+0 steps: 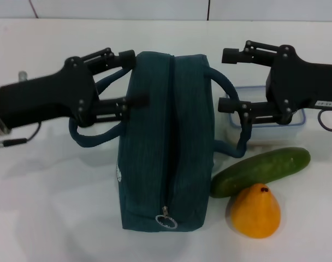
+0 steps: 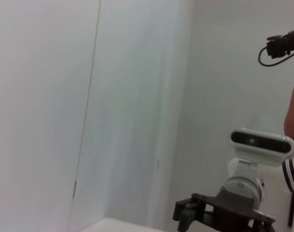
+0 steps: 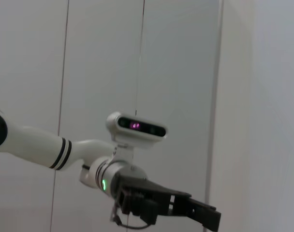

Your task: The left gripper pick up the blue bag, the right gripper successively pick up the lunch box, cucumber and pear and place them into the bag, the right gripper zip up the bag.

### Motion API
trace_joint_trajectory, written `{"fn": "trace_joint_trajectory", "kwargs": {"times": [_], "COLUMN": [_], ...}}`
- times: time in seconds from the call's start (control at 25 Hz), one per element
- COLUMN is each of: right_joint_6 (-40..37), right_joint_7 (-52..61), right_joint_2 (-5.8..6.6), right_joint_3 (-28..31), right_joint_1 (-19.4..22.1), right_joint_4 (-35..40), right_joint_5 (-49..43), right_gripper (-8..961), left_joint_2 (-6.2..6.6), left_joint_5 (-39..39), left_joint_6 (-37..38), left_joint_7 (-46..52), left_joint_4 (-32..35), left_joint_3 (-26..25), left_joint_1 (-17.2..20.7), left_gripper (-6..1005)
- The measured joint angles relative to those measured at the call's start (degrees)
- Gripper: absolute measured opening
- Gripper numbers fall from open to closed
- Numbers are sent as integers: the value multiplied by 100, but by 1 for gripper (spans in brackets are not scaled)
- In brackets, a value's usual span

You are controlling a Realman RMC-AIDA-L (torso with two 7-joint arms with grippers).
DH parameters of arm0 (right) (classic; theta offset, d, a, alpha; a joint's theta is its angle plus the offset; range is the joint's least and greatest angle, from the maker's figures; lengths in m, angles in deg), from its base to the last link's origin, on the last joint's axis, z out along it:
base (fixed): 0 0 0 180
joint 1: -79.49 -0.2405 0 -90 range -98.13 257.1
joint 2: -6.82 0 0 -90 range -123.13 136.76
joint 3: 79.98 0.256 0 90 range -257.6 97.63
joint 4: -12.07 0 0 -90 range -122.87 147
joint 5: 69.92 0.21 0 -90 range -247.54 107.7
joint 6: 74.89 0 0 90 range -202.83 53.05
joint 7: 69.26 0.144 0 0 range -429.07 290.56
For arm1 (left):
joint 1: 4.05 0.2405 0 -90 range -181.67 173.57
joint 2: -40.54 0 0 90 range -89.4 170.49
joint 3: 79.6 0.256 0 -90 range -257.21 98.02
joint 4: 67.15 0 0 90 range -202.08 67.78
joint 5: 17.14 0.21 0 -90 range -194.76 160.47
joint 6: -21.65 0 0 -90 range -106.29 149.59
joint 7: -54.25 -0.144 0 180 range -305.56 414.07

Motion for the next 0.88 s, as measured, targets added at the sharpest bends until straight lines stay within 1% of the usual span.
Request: {"fn": "trace_joint_trajectory", "kwargs": {"times": [0.16,0.2,0.36,0.44,0.52,0.68,0.72,0.88], "right_joint_6": [-3,-5,-8,-3,8,21,24,6], "right_joint_7": [0,0,-1,-4,-5,-12,-12,-14], "right_joint_2": [17,20,26,30,32,28,27,23], "right_joint_3": [3,3,17,35,61,76,76,76], "right_joint_1": [55,72,107,111,113,115,116,107], "right_joint_4": [7,17,57,59,60,63,64,66], "right_joint_5": [50,50,63,65,66,69,70,70], "right_gripper": [824,824,824,824,825,825,825,825], "left_joint_2": [-52,-83,-206,-288,-338,-349,-350,-353], "left_joint_5": [224,345,759,965,1120,1292,1433,1613], "left_joint_6": [-130,-175,-238,-286,-368,-563,-738,-1008], "left_joint_7": [1485,1891,2810,3030,3180,3414,3582,3746], "left_joint_4": [1190,1508,2253,2457,2568,2616,2611,2599], "left_joint_3": [-8,-10,-30,-55,-46,99,189,300], "left_joint_1": [154,182,265,324,391,502,553,616], "left_gripper": [864,864,862,861,860,858,857,855]}}
